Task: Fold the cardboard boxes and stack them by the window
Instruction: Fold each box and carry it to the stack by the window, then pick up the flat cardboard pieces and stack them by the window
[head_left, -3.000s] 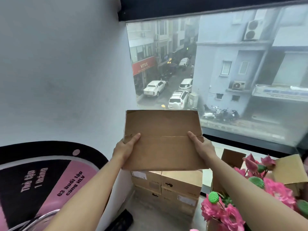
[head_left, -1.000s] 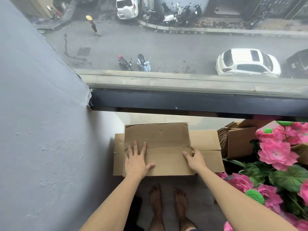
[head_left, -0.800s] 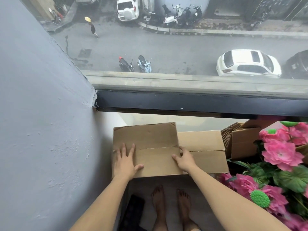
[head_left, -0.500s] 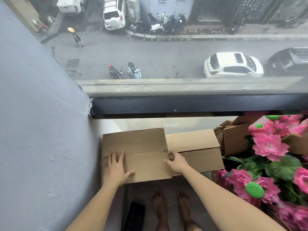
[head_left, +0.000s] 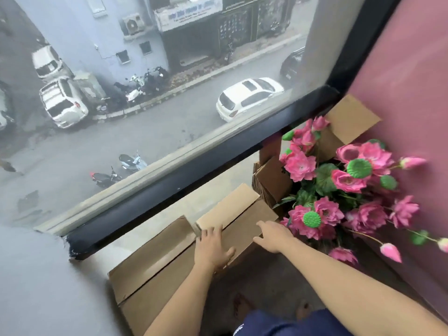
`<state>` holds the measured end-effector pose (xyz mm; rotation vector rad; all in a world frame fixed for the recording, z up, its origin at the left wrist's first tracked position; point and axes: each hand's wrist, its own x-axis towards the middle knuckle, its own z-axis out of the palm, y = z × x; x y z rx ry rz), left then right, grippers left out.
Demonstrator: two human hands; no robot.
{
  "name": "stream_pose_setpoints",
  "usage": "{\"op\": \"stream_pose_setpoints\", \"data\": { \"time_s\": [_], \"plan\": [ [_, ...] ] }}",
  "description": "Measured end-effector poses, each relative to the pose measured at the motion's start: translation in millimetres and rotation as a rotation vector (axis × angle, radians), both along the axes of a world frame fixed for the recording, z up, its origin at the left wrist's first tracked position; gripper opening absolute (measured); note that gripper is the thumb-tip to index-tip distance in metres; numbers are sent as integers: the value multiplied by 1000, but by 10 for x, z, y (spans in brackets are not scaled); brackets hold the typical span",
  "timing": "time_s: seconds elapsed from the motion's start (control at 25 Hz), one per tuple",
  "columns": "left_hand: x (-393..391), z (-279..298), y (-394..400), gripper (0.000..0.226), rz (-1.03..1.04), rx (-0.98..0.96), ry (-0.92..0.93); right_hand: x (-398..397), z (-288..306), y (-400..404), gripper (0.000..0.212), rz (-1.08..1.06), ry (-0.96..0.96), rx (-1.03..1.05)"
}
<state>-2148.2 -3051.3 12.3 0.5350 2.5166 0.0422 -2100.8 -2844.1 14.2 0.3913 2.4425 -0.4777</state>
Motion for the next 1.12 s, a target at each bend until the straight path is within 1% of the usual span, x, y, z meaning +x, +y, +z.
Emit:
{"op": "stream_pose_setpoints", "data": {
  "time_s": [0.08,0.16,0.24,0.32,0.4,0.52,0.6,0.68,0.84,1.0,1.12],
  "plan": [
    [63,126,490,77,-172,-61,-4,348,62,365,58,-127,19,8],
    [167,196,906,72,-298,-123,-28,747,106,671,58,-242,23,6],
    [404,291,1438,64,-442,-146,-58,1342,142,1028,57,-379,9,16],
    [718,385,2007,58,-573,-139,-94,1986,170,1424,50,-527,-3,39],
    [1098,436,2601,55,-689,-131,-104,2638,190,1815,47,-689,-6,35],
    [1764,472,3468,57,-827,-113,-89,3545,230,2346,55,-896,-22,24],
    [2386,498,4058,59,-965,-91,-74,4194,264,2672,58,-1028,-4,34],
    [3003,555,4601,63,-1100,-76,-65,4794,305,2936,56,-1171,25,41],
    [4145,688,5373,61,-1379,-68,-57,5903,365,3069,48,-1464,43,42],
    [5166,699,5838,63,-1667,-129,-35,6770,354,2889,54,-1764,30,28],
    [5795,589,6000,65,-1837,-186,-42,7181,287,2702,60,-1897,15,-41]
  ]
}}
